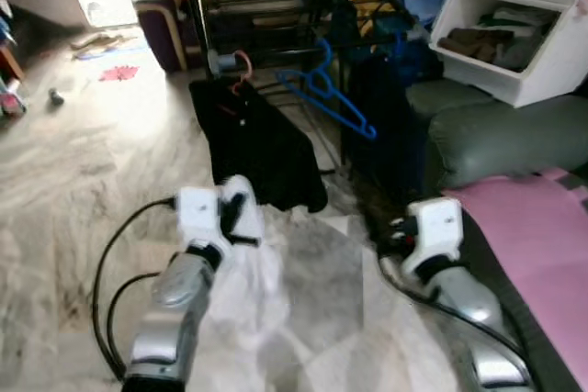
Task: Hang hanger
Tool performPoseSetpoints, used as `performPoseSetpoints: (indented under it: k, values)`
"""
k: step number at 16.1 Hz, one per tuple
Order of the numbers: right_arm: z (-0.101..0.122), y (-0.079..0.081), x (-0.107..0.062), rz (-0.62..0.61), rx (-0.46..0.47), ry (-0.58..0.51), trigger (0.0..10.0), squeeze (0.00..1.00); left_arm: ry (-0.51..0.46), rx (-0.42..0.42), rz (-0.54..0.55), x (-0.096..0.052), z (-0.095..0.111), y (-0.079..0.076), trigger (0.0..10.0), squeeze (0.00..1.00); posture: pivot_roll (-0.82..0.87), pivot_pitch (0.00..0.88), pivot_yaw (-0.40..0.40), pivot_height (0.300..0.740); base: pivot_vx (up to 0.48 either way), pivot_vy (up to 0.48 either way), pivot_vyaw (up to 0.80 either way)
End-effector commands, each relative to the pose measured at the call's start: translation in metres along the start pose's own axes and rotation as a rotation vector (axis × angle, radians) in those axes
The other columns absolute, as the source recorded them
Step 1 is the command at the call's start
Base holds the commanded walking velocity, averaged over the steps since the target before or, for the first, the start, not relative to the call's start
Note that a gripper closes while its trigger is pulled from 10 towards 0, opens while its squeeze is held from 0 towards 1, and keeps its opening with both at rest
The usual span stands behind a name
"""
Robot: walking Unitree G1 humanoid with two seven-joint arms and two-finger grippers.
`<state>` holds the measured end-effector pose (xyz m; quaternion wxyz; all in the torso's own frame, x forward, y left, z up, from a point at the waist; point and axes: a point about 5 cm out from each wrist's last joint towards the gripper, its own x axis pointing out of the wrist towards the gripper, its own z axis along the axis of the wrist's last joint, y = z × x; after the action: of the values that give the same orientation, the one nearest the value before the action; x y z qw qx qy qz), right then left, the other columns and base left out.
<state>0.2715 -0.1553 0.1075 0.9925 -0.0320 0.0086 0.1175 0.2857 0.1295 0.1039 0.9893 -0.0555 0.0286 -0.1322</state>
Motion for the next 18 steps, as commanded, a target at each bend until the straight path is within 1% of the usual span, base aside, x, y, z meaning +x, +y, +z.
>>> performPoseSetpoints:
  k: [1, 4, 5, 7, 10, 13, 14, 15, 16, 18]
  values:
    - [0.004, 0.004, 0.004, 0.005, -0.002, -0.015, 10.0, 0.00, -0.022, 0.038, 0.018, 0.000, 0.007, 0.006, 10.0, 0.00, -0.04, 0.050, 0.001, 0.740, 0.480, 0.000, 0.00]
    - [0.007, -0.005, 0.007, -0.051, -0.004, -0.032, 10.0, 0.00, -0.020, 0.033, 0.012, 0.001, 0.007, 0.005, 10.0, 0.00, -0.04, 0.047, 0.002, 0.740, 0.480, 0.000, 0.00]
    - [0.007, -0.007, 0.007, -0.058, -0.001, -0.032, 10.0, 0.00, -0.022, 0.030, 0.008, 0.003, 0.010, 0.003, 10.0, 0.00, -0.04, 0.046, 0.001, 0.740, 0.480, 0.000, 0.00]
    - [0.007, -0.007, 0.008, -0.060, 0.002, -0.028, 10.0, 0.00, -0.028, 0.029, 0.001, 0.005, 0.013, 0.001, 10.0, 0.00, -0.04, 0.044, 0.001, 0.740, 0.480, 0.000, 0.00]
    - [0.007, -0.002, 0.010, -0.050, 0.002, -0.032, 10.0, 0.00, -0.030, 0.032, 0.003, 0.006, 0.013, 0.001, 10.0, 0.00, -0.03, 0.041, 0.003, 0.740, 0.480, 0.000, 0.00]
    - [0.003, -0.003, 0.009, -0.052, -0.028, -0.017, 10.0, 0.00, -0.019, 0.036, 0.011, 0.006, 0.013, 0.003, 10.0, 0.00, -0.03, 0.039, 0.004, 0.740, 0.480, 0.000, 0.00]
    - [0.003, -0.004, 0.010, -0.062, -0.053, -0.008, 10.0, 0.00, -0.018, 0.032, 0.011, 0.007, 0.013, 0.002, 10.0, 0.00, -0.03, 0.038, 0.004, 0.740, 0.480, 0.000, 0.00]
    - [-0.003, -0.006, 0.012, -0.070, -0.059, 0.032, 10.0, 0.00, -0.016, 0.033, 0.012, 0.007, 0.013, 0.002, 10.0, 0.00, -0.03, 0.036, 0.004, 0.740, 0.465, 0.000, 0.00]
    - [-0.004, -0.006, 0.012, -0.071, -0.058, 0.041, 10.0, 0.00, -0.014, 0.031, 0.013, 0.007, 0.012, 0.003, 10.0, 0.00, -0.03, 0.036, 0.004, 0.740, 0.454, 0.000, 0.00]
    - [-0.005, -0.003, 0.012, -0.061, -0.070, 0.033, 10.0, 0.00, -0.016, 0.022, 0.013, 0.007, 0.013, 0.003, 10.0, 0.00, -0.03, 0.035, 0.004, 0.740, 0.435, 0.000, 0.00]
